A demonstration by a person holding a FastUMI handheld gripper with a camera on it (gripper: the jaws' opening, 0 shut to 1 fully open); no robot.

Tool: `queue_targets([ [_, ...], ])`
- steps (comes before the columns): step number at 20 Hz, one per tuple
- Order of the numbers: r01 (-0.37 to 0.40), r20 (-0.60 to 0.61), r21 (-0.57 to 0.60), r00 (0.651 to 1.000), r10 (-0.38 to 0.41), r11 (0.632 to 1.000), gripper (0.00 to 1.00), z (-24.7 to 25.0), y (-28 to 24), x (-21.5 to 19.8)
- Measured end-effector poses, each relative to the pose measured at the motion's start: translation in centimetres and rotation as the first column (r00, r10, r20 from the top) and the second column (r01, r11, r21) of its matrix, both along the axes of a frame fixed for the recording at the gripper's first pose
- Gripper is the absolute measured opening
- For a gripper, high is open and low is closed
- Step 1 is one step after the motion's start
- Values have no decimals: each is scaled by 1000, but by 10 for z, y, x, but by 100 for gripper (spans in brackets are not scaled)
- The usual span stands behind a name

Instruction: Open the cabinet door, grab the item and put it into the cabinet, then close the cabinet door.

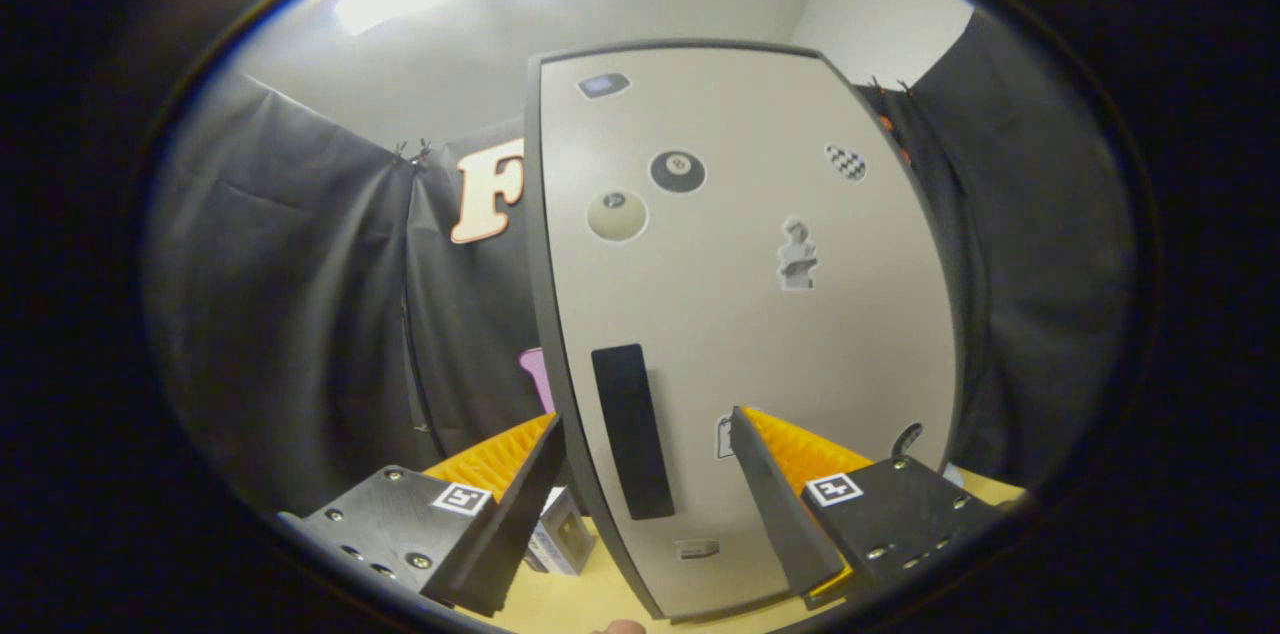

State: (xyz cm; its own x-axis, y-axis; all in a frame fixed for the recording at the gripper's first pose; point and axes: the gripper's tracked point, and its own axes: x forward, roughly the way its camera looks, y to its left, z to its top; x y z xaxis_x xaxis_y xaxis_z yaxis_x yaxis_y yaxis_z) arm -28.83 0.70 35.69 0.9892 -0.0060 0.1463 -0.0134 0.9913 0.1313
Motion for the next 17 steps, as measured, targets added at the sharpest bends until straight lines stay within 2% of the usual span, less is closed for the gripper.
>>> queue_targets([
  [4,119,-26,-61,992,-121,991,98,-1,-58,-24],
  [9,269,-14,-118,962,-273,956,98,10,-140,-43],
  [13,382,33,-143,924,-382,913,98,24,-206,-59],
  [17,463,104,-233,886,-451,855,98,24,-268,-70],
])
